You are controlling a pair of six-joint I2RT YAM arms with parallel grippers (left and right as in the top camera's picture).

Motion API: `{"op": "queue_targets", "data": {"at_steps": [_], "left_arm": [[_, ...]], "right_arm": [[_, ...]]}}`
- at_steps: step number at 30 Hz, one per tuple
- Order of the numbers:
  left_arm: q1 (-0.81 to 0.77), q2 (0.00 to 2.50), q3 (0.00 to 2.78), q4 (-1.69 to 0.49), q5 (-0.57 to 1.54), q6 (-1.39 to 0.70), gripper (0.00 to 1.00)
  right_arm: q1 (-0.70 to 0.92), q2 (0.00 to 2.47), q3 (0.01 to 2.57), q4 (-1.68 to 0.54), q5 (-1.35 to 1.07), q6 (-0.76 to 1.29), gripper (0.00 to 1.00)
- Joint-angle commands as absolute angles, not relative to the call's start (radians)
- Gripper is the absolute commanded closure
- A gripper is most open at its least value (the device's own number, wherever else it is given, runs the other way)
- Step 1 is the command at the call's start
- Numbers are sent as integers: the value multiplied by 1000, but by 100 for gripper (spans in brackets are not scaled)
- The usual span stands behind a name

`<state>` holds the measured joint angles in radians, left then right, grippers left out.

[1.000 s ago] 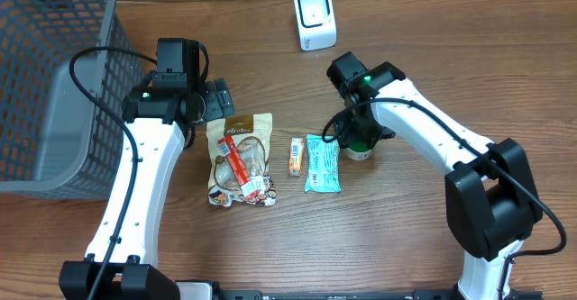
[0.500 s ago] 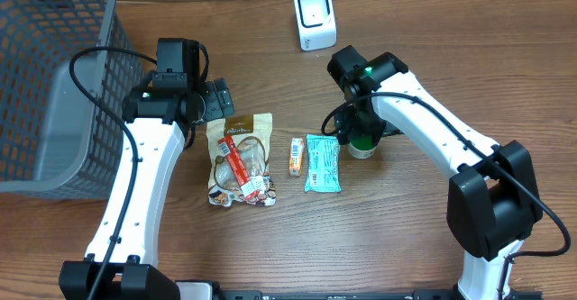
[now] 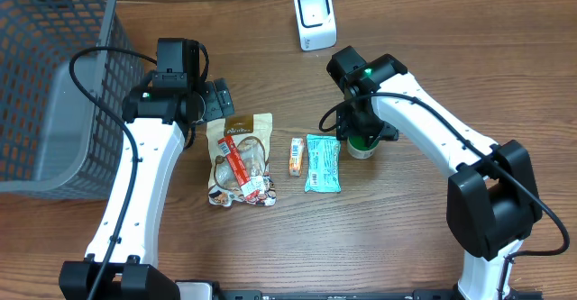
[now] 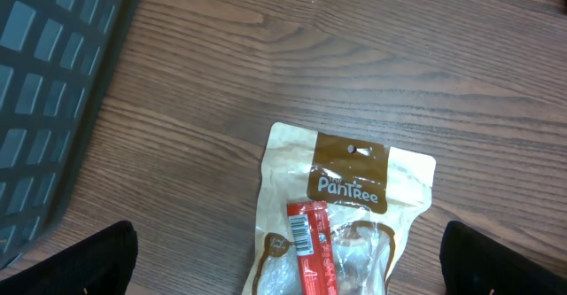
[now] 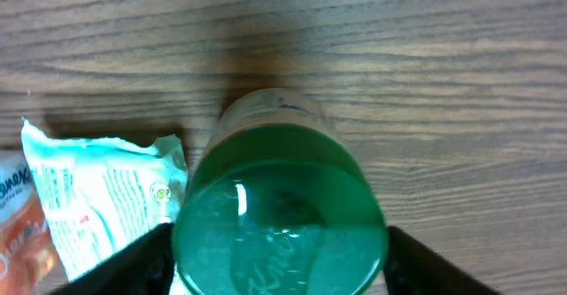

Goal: Scan the item barcode
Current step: 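Lower the right gripper and grasp the green-lidded jar, then lift the jar with the right gripper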

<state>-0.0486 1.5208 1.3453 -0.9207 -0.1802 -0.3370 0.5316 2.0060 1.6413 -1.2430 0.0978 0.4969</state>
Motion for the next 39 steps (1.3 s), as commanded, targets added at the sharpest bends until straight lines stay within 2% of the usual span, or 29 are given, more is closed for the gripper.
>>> {"op": "queue_targets", "data": {"at_steps": [1,14,17,21,24,25,39], "left_arm": [[-52,1516,1359,-919,-187,-336,0],[-52,1516,1359,-919,-187,-336,0],[-52,1516,1359,-919,-187,-336,0],[-52,1516,1359,-919,-187,-336,0],[-52,1516,1359,-919,-187,-336,0],[-52,1516,1359,-919,-187,-336,0],[-53,1516,1359,-920,-187,-336,1]], "right_arm": [[531,2007,1634,-1239,88,508,33],[531,2007,1634,-1219,94,331,32],[531,2007,1634,-1213,94,332,23],[524,2007,1642,-1214,91,366,21],[509,2007,1678,-1239,56,369,9],[505,2007,1690,-1250,43,369,0],[498,2008,1619,-1198,-17,453,0]]}}
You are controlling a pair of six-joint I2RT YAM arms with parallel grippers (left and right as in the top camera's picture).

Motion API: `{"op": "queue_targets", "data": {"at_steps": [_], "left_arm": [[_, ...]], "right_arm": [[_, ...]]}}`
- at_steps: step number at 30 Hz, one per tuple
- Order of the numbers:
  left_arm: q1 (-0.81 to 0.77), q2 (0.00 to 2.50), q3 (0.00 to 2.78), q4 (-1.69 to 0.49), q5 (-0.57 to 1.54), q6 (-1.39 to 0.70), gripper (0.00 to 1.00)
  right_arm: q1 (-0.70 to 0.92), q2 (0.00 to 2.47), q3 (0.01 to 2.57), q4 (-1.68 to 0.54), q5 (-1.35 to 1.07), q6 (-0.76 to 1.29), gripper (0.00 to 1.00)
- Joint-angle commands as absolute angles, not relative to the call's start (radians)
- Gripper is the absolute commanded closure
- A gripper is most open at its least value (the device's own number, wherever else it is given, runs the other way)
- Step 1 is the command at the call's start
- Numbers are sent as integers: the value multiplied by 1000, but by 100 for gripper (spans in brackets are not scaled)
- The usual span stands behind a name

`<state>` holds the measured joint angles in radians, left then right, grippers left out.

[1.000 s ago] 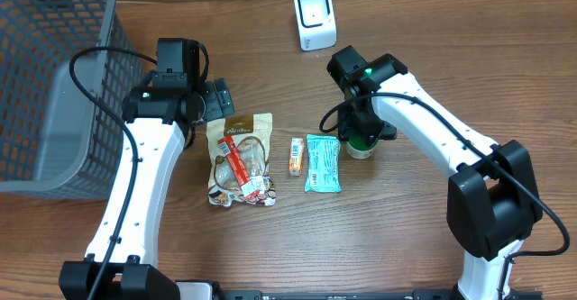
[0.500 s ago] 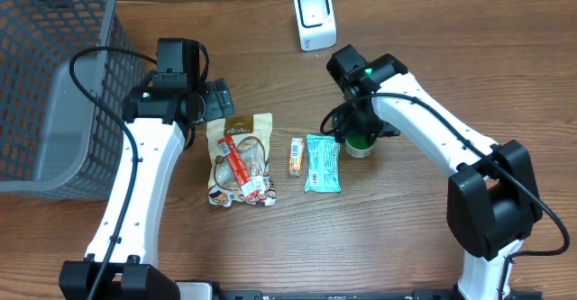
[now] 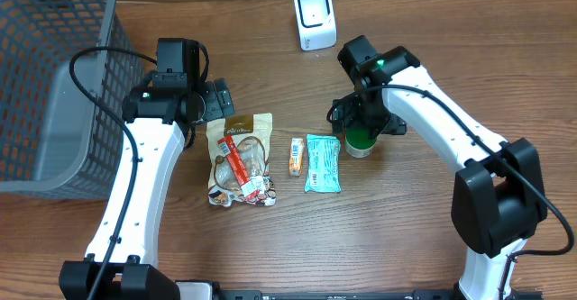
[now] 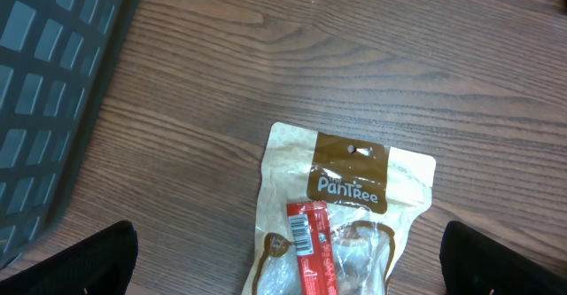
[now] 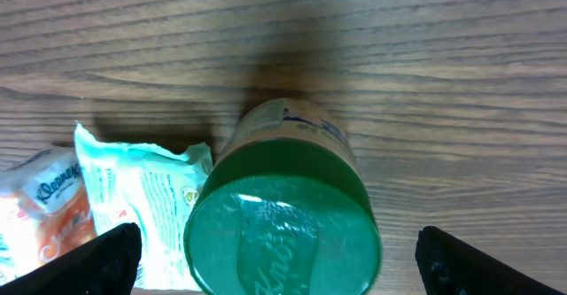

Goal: Scan the item barcode
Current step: 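Lift the jar with the right gripper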

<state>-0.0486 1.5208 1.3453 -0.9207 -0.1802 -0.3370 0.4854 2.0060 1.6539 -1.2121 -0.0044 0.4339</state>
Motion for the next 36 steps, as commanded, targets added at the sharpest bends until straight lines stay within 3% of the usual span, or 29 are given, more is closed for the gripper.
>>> {"op": "queue_targets", "data": {"at_steps": [1,10,21,29,36], "left_arm": [[-53,1516,1359,-919,-187,-336,1],[-53,1516,1359,-919,-187,-336,0],[-53,1516,1359,-919,-187,-336,0],[-53,1516,1359,-919,-187,-336,0],[-53,1516,1359,-919,-187,-336,1]], "right_arm": [[498,2008,1606,-1185,-17,453,0],[498,2008,1544,-1087,6,453,7],[511,2008,1478,-1028,34,453,7],[511,2008,1470,-1021,74,452,18],[509,2008,1470,-1036,139,441,18]]}}
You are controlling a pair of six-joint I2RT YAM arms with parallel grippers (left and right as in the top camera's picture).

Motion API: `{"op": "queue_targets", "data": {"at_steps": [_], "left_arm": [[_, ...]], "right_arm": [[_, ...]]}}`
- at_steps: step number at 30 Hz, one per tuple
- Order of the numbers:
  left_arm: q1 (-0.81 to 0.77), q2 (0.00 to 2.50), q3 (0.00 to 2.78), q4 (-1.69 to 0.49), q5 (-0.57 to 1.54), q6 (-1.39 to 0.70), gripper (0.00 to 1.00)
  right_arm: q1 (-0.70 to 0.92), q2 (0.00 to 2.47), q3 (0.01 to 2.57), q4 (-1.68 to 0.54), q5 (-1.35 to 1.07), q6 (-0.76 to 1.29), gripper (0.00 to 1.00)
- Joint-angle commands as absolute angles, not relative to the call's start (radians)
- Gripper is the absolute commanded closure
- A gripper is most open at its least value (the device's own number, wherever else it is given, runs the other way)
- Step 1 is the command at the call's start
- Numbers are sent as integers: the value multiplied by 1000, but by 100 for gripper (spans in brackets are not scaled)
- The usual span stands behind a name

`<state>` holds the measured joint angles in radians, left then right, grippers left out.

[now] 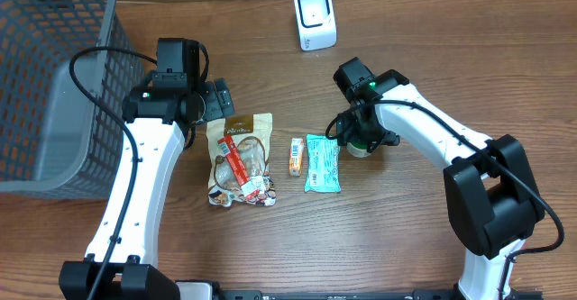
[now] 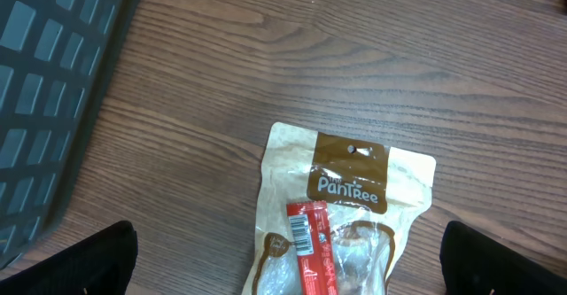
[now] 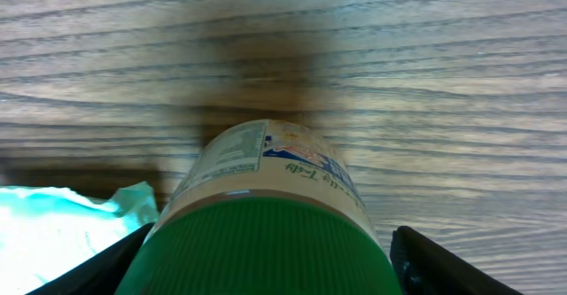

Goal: Scan the item barcode
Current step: 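Lift the jar with the right gripper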

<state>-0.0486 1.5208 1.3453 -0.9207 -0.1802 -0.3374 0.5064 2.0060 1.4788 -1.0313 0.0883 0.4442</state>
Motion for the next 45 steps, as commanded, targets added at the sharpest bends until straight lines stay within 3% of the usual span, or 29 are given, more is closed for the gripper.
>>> {"op": "queue_targets", "data": {"at_steps": [1,36,45], "left_arm": [[-53,1516,1359,-919,-187,-336,0],[-53,1516,1359,-919,-187,-336,0],[-53,1516,1359,-919,-187,-336,0]], "right_arm": [[509,2008,1470,-1039,147,441,18],[509,2008,1401,-928,104,444,21],[509,2008,1401,-968,113,441,35]]}}
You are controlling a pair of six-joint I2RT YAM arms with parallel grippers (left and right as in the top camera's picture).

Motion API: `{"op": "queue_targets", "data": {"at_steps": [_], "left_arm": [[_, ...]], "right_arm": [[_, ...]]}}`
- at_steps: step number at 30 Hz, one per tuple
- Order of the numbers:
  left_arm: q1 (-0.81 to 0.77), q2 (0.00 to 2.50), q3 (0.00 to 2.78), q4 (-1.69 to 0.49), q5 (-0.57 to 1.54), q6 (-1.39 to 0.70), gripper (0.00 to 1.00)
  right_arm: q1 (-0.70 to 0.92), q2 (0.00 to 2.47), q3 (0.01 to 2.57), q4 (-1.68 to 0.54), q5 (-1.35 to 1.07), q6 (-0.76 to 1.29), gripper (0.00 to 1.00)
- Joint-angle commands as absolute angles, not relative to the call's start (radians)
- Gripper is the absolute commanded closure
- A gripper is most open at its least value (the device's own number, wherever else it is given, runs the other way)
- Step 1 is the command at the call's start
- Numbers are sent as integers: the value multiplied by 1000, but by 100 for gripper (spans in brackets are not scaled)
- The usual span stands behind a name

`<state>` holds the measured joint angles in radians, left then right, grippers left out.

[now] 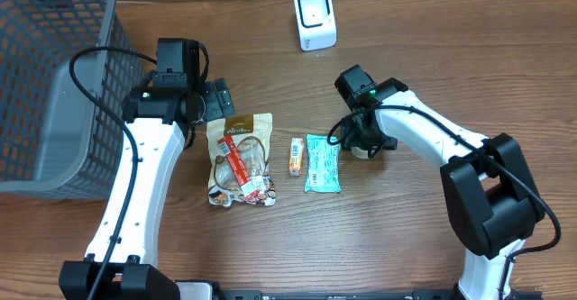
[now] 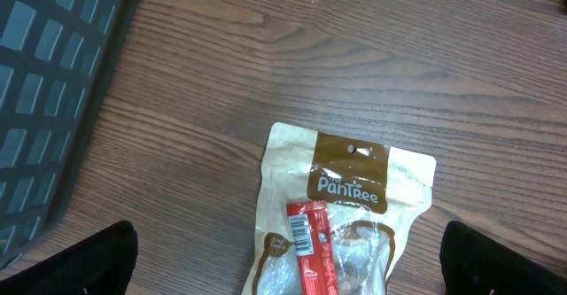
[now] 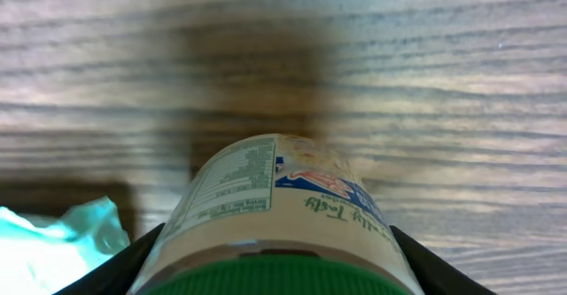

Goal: Scan the item barcode
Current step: 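Lift the jar with the right gripper, then carry the jar to the white scanner and hold its label before it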

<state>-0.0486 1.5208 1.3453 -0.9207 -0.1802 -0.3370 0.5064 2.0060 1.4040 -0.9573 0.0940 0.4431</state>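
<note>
A jar with a green lid and a pale printed label [image 3: 275, 197] stands upright on the table. My right gripper [image 3: 276, 268] is down around it, with one finger against each side of the label, shut on the jar. From overhead the right gripper [image 1: 361, 136] hides most of the jar [image 1: 364, 152]. The white barcode scanner [image 1: 315, 18] stands at the back of the table. My left gripper [image 2: 288, 268] hangs open above the top of a brown-and-tan PaniTree pouch [image 2: 341, 215], holding nothing.
A teal packet [image 1: 323, 163] lies just left of the jar, with a small orange packet [image 1: 296, 156] beside it. The pouch [image 1: 240, 160] has a red stick on it. A grey mesh basket [image 1: 45, 84] fills the left side.
My right gripper sits lower on the jar, its fingers now pressed against the label sides and the lid almost out of its view. The left arm has not moved.
My right gripper was low over the jar's green lid with its fingers at either side. Then it was higher with the jaws wide apart. Then it had come down around the jar, and now it grips the jar's body. The left gripper stayed open over the pouch.
</note>
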Motion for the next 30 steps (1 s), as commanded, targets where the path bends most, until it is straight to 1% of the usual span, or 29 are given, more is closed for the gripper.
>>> {"op": "queue_targets", "data": {"at_steps": [1,2,4,7,14,15,18,19,20,23,24,30], "left_arm": [[-53,1516,1359,-919,-187,-336,1],[-53,1516,1359,-919,-187,-336,0],[-53,1516,1359,-919,-187,-336,1],[-53,1516,1359,-919,-187,-336,1],[-53,1516,1359,-919,-187,-336,0],[-53,1516,1359,-919,-187,-336,0],[-53,1516,1359,-919,-187,-336,0],[-53,1516,1359,-919,-187,-336,0],[-53,1516,1359,-919,-187,-336,1],[-53,1516,1359,-919,-187,-336,0],[-53,1516,1359,-919,-187,-336,0],[-53,1516,1359,-919,-187,-336,0]], "right_arm": [[508,2008,1402,-970,113,441,38],[508,2008,1404,-971,113,441,41],[508,2008,1417,-979,123,442,57],[508,2008,1467,-1017,123,441,58],[508,1960,1680,-1140,123,392,59],[508,1948,1708,-1147,123,392,62],[508,1911,1787,-1149,122,392,76],[508,1902,1805,-1139,118,392,86],[508,1895,1822,-1120,110,392,88],[508,1893,1842,-1054,108,392,91],[507,1894,1841,-1026,108,392,93],[487,1923,1840,-837,107,373,96]]}}
